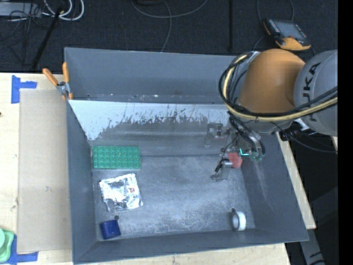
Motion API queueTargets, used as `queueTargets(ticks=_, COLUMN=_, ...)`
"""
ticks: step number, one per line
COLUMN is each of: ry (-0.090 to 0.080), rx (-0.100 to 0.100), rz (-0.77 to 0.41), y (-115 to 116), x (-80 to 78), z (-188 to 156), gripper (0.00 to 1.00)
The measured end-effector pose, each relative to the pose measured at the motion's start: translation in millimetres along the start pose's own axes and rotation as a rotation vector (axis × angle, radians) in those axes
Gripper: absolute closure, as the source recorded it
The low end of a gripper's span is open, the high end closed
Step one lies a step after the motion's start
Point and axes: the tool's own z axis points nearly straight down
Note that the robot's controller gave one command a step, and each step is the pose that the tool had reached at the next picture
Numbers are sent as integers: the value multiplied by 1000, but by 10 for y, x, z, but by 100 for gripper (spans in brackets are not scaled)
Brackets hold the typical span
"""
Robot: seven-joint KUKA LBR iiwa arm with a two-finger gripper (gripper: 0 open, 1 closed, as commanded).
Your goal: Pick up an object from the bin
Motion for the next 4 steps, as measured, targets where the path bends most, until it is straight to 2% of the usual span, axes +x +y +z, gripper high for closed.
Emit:
queueTargets(ticks=1, ry=-12, rx=5, rz=-224, y=-1086, x=-290, z=-62, gripper=0)
queueTargets(ticks=2, ry=-23, rx=1, rz=-212, y=-1394, x=-144, z=1109, gripper=0)
queueTargets(ticks=3, ry=-13, rx=2, rz=-215, y=-1399, x=-126, z=1094, gripper=100)
queueTargets(ticks=4, ry=-19, rx=5, rz=-233, y=-1336, x=-165, z=-345, gripper=100)
